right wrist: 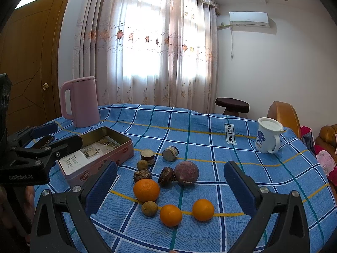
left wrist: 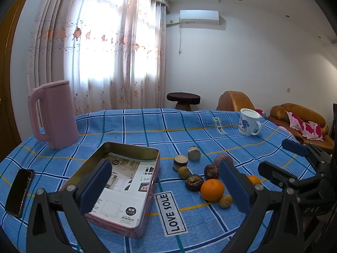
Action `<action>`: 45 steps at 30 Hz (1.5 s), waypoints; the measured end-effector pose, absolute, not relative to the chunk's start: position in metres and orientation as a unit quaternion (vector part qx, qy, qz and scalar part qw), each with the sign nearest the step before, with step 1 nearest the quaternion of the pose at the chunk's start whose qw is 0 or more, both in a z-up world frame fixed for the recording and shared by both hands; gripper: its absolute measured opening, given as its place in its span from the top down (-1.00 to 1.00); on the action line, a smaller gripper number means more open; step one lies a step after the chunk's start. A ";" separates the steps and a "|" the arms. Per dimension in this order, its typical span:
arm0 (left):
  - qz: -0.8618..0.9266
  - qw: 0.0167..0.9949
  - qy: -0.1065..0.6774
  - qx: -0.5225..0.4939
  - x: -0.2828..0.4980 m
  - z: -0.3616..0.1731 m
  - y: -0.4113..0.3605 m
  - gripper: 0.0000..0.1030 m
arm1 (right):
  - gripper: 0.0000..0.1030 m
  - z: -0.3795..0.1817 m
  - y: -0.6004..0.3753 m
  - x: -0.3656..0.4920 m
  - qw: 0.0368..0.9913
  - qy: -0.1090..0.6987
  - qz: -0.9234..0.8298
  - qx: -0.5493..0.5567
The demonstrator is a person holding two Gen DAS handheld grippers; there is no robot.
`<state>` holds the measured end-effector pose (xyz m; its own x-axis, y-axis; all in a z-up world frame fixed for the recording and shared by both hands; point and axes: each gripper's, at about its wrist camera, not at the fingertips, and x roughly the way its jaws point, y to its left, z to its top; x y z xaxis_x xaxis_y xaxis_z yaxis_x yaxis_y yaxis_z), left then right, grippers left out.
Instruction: Organize fruits
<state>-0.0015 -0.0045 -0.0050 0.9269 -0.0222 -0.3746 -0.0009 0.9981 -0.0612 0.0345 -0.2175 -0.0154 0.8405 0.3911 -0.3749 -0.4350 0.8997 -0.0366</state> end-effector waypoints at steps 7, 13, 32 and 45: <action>-0.006 0.981 0.191 -0.031 -0.001 -0.005 -0.005 -1.00 | -0.98 -0.015 -0.217 0.034 0.957 0.182 0.216 -0.061; -0.005 0.981 0.191 -0.030 -0.001 -0.005 -0.006 -1.00 | -0.98 -0.016 -0.218 0.035 0.957 0.183 0.216 -0.061; -0.014 0.978 0.205 -0.029 0.006 -0.018 -0.010 -1.00 | -0.97 -0.037 -0.230 0.037 0.957 0.200 0.198 -0.073; -0.056 0.966 0.251 -0.022 0.021 -0.058 -0.034 -1.00 | -0.12 -0.090 -0.220 0.051 0.924 0.274 0.236 -0.123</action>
